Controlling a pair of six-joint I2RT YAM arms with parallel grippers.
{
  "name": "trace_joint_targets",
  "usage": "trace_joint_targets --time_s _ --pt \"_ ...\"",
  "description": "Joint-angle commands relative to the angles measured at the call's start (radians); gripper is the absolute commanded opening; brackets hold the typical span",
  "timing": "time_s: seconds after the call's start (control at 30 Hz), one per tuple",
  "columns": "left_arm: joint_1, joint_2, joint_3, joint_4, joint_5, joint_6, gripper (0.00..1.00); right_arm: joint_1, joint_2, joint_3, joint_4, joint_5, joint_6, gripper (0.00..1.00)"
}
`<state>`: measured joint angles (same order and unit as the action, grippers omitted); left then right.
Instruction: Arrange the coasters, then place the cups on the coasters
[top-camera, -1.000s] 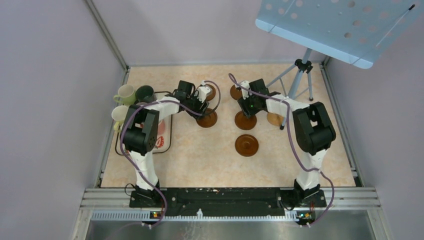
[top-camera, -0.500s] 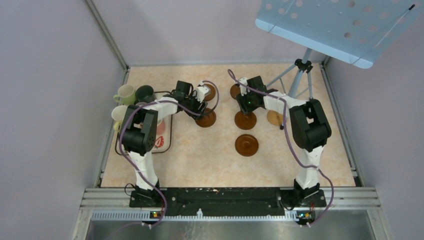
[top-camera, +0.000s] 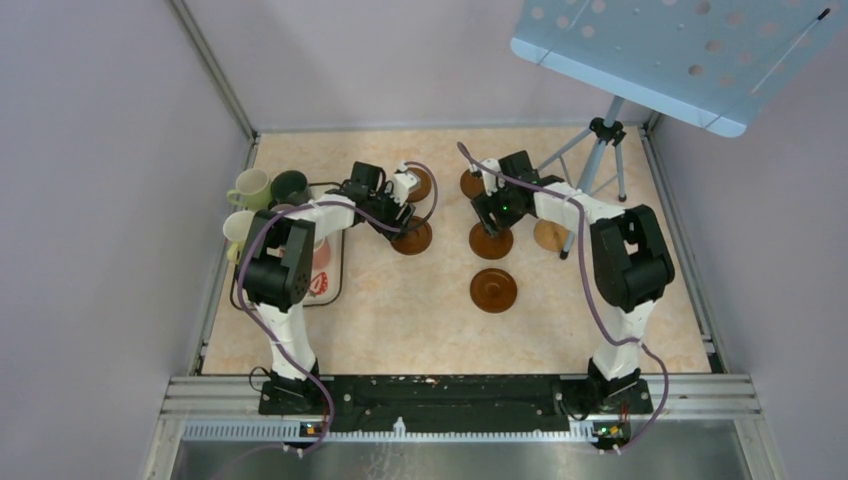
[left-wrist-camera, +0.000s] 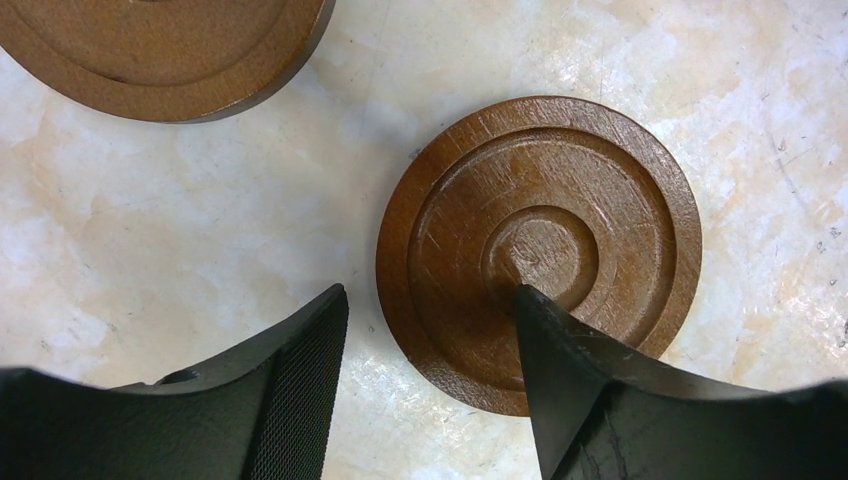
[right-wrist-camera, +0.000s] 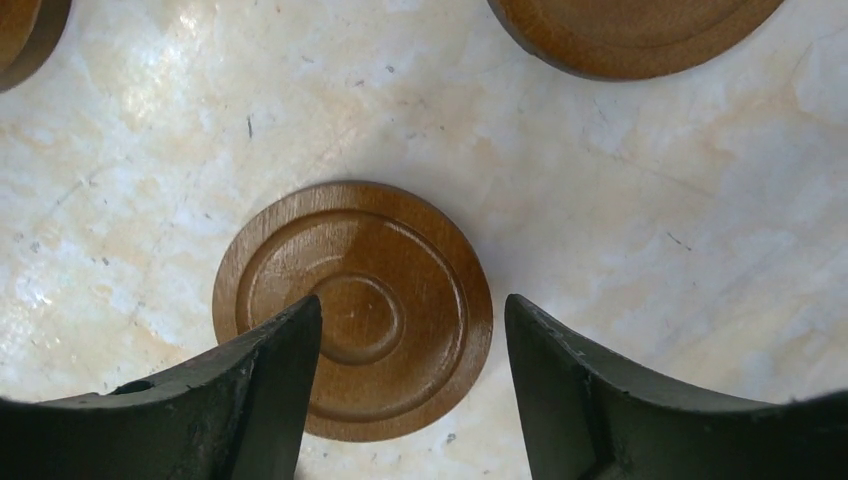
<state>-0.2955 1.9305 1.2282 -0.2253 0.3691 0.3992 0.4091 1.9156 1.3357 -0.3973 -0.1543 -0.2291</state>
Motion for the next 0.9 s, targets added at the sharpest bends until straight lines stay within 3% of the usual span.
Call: trace_joint_targets --time_s 0.0,0.33,0.7,0.87 --pt "0.008 -0.026 -0.03 -0.048 0.005 0.001 0.68 -0.031 -0.066 -0.032 -0.033 0.01 -0.046 0.67" --pt "0.008 -0.02 -0.036 -0.035 0.01 -0.005 0.7 -0.036 -0.039 -0.077 0.003 0.044 -0.007 0.65" --pt "0.005 -0.013 -0.041 -0.024 0.042 -0.018 0.68 -0.005 0.046 -0.028 0.031 0.071 0.067 0.45" --pt "-0.004 -0.007 -0.042 -0.017 0.052 -0.026 0.66 -0.006 0.077 0.002 0.044 0.084 0.098 0.43"
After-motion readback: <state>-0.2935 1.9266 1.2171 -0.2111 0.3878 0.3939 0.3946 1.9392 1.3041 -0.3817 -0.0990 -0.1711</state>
